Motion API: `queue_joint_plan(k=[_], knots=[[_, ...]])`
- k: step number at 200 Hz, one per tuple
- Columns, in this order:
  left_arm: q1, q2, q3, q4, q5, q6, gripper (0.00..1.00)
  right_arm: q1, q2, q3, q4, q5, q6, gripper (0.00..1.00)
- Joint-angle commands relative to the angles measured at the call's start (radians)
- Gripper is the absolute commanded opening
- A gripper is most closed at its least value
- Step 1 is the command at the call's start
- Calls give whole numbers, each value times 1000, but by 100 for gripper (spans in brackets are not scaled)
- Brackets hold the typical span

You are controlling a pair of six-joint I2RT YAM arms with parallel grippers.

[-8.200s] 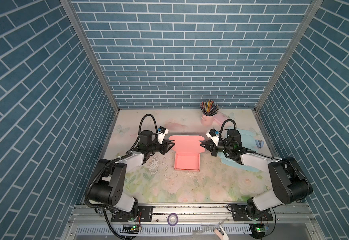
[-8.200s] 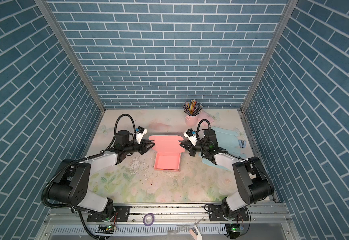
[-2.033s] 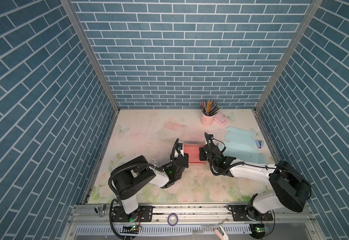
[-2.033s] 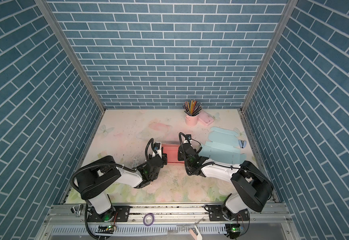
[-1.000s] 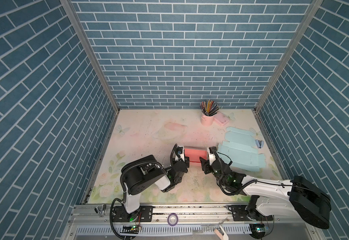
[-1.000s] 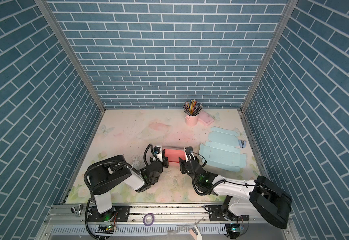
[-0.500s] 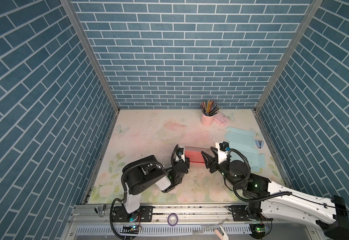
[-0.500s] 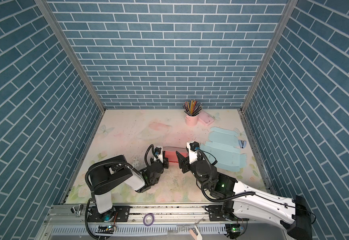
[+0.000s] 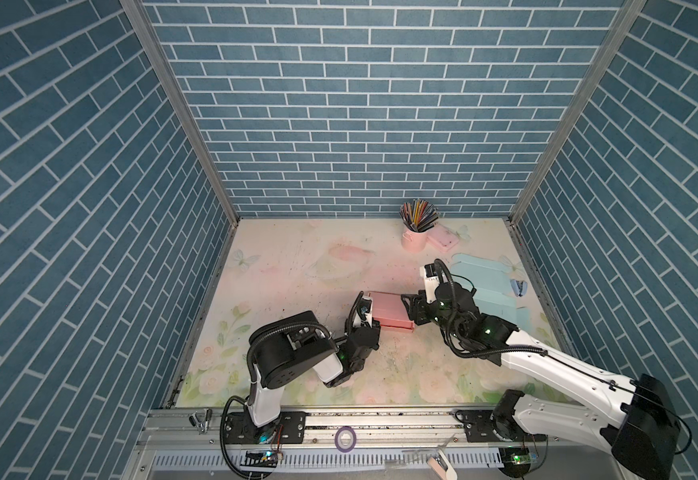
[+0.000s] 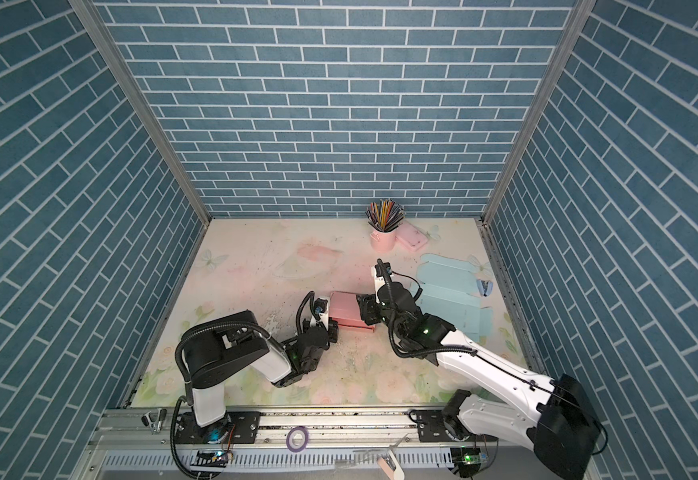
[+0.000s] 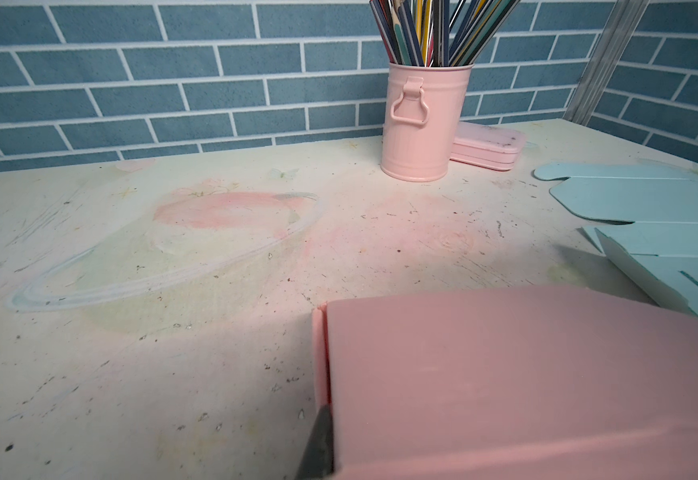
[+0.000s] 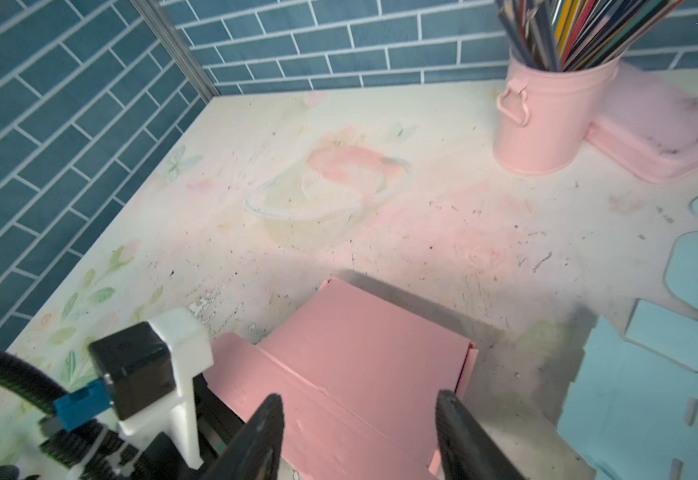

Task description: Fold the paper box

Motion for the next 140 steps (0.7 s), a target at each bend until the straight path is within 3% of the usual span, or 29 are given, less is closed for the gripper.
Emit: queue_joint_plan(k=[1, 23, 80, 102, 128, 140], knots=[[-10, 14, -18, -54, 3, -13, 17, -25, 51, -23, 61, -65, 54, 59], [-11, -13, -38, -65, 22, -19, 30, -37, 88, -30, 94, -75, 57, 59], [-24, -205, -47, -324, 106, -23, 66, -61, 160, -29, 124, -71, 48, 59], [-24, -279, -52, -395, 151, -30, 74, -68, 169, -44, 145, -70, 51, 58], [-23, -400, -3, -666, 230, -70, 91, -73, 166, -42, 138, -70, 43, 58], [-24, -464, 43, -871, 291, -79, 97, -73, 164, -40, 136, -70, 35, 58]])
